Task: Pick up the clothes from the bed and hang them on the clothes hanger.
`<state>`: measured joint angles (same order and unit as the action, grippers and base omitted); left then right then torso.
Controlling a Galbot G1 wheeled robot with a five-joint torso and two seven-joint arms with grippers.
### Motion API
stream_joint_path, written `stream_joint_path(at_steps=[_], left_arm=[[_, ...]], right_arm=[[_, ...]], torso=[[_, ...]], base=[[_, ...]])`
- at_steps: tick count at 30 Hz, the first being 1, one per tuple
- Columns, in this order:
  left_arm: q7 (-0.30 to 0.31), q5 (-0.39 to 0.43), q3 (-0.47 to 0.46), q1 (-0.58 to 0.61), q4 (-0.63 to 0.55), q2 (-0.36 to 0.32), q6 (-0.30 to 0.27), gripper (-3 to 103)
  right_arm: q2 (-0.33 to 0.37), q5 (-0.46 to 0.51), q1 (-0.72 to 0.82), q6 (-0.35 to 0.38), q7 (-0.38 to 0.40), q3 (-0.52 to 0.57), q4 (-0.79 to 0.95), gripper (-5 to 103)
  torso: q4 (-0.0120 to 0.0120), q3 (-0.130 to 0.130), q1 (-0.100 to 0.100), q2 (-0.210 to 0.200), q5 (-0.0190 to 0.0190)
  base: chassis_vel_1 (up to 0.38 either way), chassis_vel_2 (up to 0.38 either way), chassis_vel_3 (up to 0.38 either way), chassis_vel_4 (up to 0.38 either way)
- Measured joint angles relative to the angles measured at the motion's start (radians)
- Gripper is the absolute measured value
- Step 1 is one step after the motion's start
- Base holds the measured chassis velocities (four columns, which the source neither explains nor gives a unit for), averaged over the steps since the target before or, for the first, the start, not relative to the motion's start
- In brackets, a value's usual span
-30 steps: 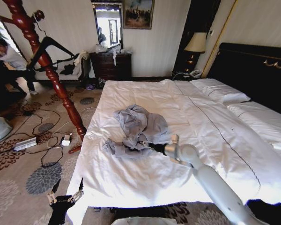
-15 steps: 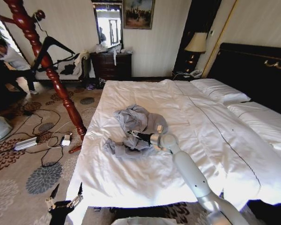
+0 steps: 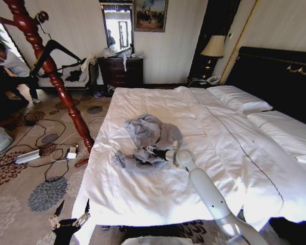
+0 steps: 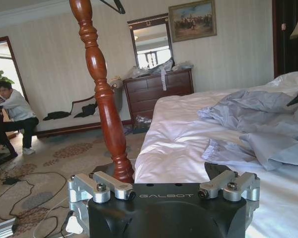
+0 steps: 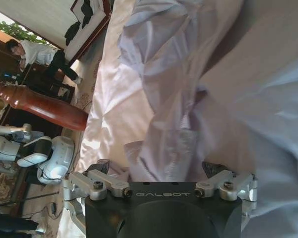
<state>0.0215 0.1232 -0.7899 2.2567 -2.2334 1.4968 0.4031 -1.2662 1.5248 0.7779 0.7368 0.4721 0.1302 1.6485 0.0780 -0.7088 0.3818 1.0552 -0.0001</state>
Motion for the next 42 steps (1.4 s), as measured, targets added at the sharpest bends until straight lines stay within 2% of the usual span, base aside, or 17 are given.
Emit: stream_joint_path(at_steps=[4,12,13,15,16,17,20,21,24,25,26,27,30,33,35,38,42], left_arm=[[0.000,0.007,-0.003,0.007,0.000,-0.004,0.001,100],[0.003,0.019,-0.006,0.006,0.006,-0.006,0.002,100],[0.004,0.021,-0.008,0.003,0.007,-0.006,0.002,100],[0.004,0.023,-0.008,0.000,0.007,-0.007,0.001,100],[0.004,0.024,-0.008,-0.001,0.007,-0.007,0.000,100],[0.004,0.024,-0.008,-0.002,0.007,-0.007,-0.001,100],[0.006,0.024,-0.008,-0.008,0.005,-0.007,-0.006,100],[0.006,0.024,-0.008,-0.008,0.005,-0.007,-0.006,100],[0.007,0.035,-0.008,-0.023,0.002,-0.002,-0.016,100],[0.007,0.035,-0.008,-0.023,0.002,-0.002,-0.016,100],[0.007,0.036,-0.007,-0.025,0.002,-0.002,-0.016,100],[0.007,0.038,-0.006,-0.026,0.003,-0.002,-0.017,103],[0.007,0.040,-0.006,-0.028,0.007,-0.003,-0.017,101],[0.007,0.046,-0.006,-0.029,0.013,-0.003,-0.016,100],[0.007,0.047,-0.006,-0.029,0.014,-0.003,-0.015,100],[0.007,0.047,-0.005,-0.030,0.018,-0.003,-0.013,99],[0.007,0.047,-0.005,-0.031,0.018,-0.003,-0.013,99]], right_arm=[[-0.041,-0.018,-0.015,0.000,0.008,-0.004,-0.029,100],[-0.063,-0.040,-0.059,-0.001,0.002,0.004,-0.091,100],[-0.064,-0.040,-0.066,-0.001,0.000,0.007,-0.099,103],[-0.063,-0.040,-0.071,-0.001,-0.003,0.008,-0.106,99],[-0.062,-0.040,-0.072,-0.001,-0.005,0.008,-0.108,94],[-0.061,-0.040,-0.072,-0.001,-0.007,0.008,-0.109,94],[-0.063,-0.041,-0.066,-0.001,-0.008,0.006,-0.108,79],[-0.063,-0.041,-0.066,-0.001,-0.008,0.006,-0.108,79],[-0.069,-0.045,-0.052,-0.001,-0.006,-0.001,-0.097,62],[-0.069,-0.045,-0.052,-0.001,-0.006,-0.001,-0.097,62],[-0.071,-0.046,-0.051,-0.001,-0.005,-0.002,-0.095,57],[-0.071,-0.046,-0.050,-0.001,-0.004,-0.003,-0.093,51],[-0.071,-0.046,-0.052,-0.001,-0.001,-0.005,-0.090,45],[-0.069,-0.045,-0.062,-0.001,0.005,-0.009,-0.083,29],[-0.068,-0.045,-0.064,-0.001,0.006,-0.010,-0.081,29],[-0.060,-0.042,-0.066,-0.001,0.010,-0.016,-0.068,13],[-0.054,-0.041,-0.063,-0.001,0.012,-0.021,-0.052,3]], torso=[[-0.0004,0.000,0.000,0.000,-0.0001],[-0.0002,0.000,0.000,0.000,-0.0001],[-0.0003,0.000,0.000,0.000,-0.0001],[0.0000,0.000,0.000,0.000,0.0000],[0.0001,0.000,0.000,0.000,0.0000],[0.0000,0.000,0.000,0.000,0.0000],[0.0000,0.000,0.000,0.000,0.0000],[0.0000,0.000,0.000,0.000,0.0000],[0.0000,0.000,0.000,0.000,0.0001],[0.0000,0.000,0.000,0.000,0.0001],[0.0000,0.000,0.000,0.000,0.0001],[-0.0001,0.000,0.000,0.000,0.0000],[0.0000,0.000,0.000,0.000,0.0001],[-0.0001,0.000,0.000,0.000,0.0000],[-0.0001,0.000,0.000,0.000,0.0001],[0.0000,0.000,0.000,0.000,0.0000],[-0.0001,0.000,0.000,0.000,0.0000]], base=[[0.000,0.000,0.000,0.000],[0.000,0.000,0.000,0.000],[0.000,0.000,0.000,0.000],[0.000,0.000,0.000,0.000],[0.000,0.000,0.000,0.000],[0.000,0.000,0.000,0.000],[0.000,0.000,0.000,0.000],[0.000,0.000,0.000,0.000],[0.000,0.000,0.000,0.000],[0.000,0.000,0.000,0.000],[0.000,0.000,0.000,0.000],[0.000,0.000,0.000,0.000],[0.000,0.000,0.000,0.000],[0.000,0.000,0.000,0.000],[0.000,0.000,0.000,0.000],[0.000,0.000,0.000,0.000],[0.000,0.000,0.000,0.000]])
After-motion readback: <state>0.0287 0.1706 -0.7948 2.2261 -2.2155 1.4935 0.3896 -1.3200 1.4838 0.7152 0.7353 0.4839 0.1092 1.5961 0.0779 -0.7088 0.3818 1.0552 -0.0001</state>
